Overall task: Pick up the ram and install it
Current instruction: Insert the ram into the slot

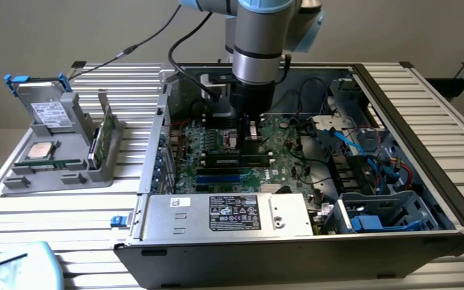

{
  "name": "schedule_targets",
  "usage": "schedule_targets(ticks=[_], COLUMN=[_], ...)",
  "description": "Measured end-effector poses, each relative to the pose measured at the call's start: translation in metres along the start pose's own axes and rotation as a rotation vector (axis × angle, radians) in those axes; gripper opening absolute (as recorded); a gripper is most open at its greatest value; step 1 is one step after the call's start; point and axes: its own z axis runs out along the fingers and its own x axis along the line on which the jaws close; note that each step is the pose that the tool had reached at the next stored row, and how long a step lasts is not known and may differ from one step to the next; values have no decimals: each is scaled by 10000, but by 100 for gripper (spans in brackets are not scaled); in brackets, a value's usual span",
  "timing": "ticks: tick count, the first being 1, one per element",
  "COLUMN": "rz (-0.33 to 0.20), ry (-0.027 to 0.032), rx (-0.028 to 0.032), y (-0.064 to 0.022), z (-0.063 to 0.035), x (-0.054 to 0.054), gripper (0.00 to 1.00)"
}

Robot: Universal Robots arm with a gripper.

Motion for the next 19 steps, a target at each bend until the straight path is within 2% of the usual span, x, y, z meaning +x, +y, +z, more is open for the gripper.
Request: schedule_targets(ticks=[3, 6, 7, 8, 10, 11, 13, 14, 19], rz=[13, 15, 15, 15, 15, 15, 15, 15, 15], ry=[2, -3, -3, -3, -2, -2, -2, -2, -2], rx=[-6, -5, -5, -5, -6, -6, -6, -6, -6], y=[6, 5, 5, 5, 5, 5, 5, 5, 5], z=[-86, -87, -87, -87, -87, -87, -87, -87, -88], x=[9, 9, 9, 9, 9, 9, 9, 9, 9], gripper=[46, 44, 37, 37, 25, 25, 13, 10, 10])
